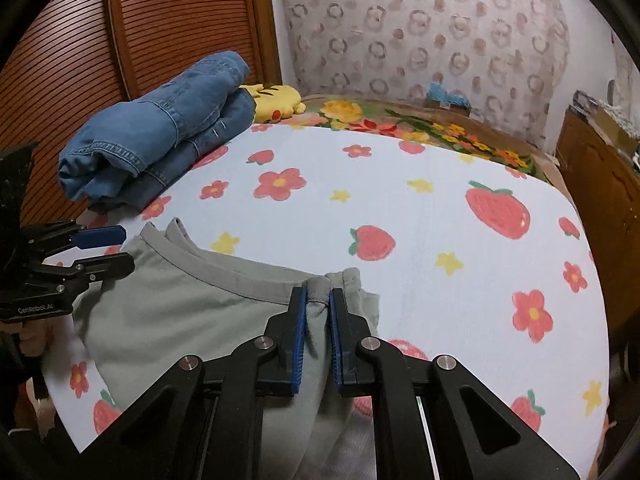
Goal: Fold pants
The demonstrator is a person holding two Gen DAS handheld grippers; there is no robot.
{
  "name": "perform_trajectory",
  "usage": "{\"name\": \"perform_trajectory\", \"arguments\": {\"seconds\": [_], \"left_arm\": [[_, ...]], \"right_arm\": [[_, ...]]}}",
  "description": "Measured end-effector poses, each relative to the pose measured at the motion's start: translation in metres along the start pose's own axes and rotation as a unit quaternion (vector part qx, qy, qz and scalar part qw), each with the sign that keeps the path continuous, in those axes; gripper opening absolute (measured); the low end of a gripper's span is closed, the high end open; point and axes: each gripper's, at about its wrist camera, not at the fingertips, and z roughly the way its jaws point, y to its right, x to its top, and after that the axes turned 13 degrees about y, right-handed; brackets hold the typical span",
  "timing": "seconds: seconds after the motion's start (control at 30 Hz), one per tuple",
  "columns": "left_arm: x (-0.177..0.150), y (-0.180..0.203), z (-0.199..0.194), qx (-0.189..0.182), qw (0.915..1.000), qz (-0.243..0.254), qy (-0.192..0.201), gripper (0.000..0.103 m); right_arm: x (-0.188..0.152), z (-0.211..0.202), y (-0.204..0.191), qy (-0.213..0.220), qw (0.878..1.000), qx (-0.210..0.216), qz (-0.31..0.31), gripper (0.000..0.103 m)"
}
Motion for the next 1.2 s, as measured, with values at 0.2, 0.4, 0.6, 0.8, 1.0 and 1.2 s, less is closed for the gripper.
{"name": "perform_trajectory", "arguments": {"seconds": [0.2,0.4,0.6,0.8,1.0,1.2], "left_arm": [[-0.006,-0.002,0.008,0.003,0.9998,-0.003,-0.019,0.049],[-0.008,-0.003,0.009,0.001,0.9997,-0.007,-0.025,0.050],[-0.009,0.005,0.012,-0.012,0.9994,0.012,-0.031,0.071],[-0.009,0.005,0.014,-0.013,0.9993,0.012,-0.034,0.080],[-0.009,0.003,0.014,-0.011,0.9993,0.011,-0.033,0.080],[-0.008,-0.004,0.011,-0.015,0.9995,-0.006,-0.026,0.073]], "right_arm": [[0.003,-0.020,-0.005,0.007,1.000,-0.003,-0.005,0.022],[-0.005,-0.040,-0.006,0.002,1.000,-0.003,0.002,0.042],[-0.011,-0.043,-0.002,-0.008,1.000,-0.003,0.009,0.057],[-0.015,-0.036,0.000,-0.016,1.000,-0.007,0.014,0.058],[-0.017,-0.030,0.005,-0.021,0.999,-0.007,0.023,0.058],[-0.017,-0.022,0.016,-0.021,0.999,0.002,0.041,0.059]]}}
